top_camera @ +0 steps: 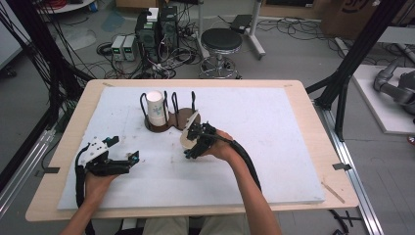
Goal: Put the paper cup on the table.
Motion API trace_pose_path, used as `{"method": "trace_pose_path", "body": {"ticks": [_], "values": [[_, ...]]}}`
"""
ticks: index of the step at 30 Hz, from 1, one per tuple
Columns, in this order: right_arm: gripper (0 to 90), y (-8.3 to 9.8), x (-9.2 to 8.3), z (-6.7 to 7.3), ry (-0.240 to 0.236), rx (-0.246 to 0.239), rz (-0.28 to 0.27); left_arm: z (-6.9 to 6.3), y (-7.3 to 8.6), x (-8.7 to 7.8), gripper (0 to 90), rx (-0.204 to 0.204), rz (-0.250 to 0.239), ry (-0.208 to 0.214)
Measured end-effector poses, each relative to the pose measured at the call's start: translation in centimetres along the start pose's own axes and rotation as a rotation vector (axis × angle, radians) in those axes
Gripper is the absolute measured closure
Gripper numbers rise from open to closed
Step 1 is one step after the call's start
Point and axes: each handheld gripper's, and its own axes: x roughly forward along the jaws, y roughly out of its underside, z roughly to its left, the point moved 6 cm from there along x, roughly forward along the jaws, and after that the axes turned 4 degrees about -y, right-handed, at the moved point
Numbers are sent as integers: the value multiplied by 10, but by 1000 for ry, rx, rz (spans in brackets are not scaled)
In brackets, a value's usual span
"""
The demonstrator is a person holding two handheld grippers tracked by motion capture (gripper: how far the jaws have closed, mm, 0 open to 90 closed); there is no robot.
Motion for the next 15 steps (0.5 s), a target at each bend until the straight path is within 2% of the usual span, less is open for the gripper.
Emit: {"method": "trace_pose_path", "body": {"ticks": [3, 9, 15], "values": [[290, 0, 0, 0, 0, 0, 1, 0, 0, 0, 17, -5, -1, -1], [203, 2, 2, 0, -7, 1, 13, 0, 0, 0, 17, -4, -2, -1], [176, 4, 1, 1, -13, 3, 10, 0, 0, 0, 17, -7, -4, -2]]}}
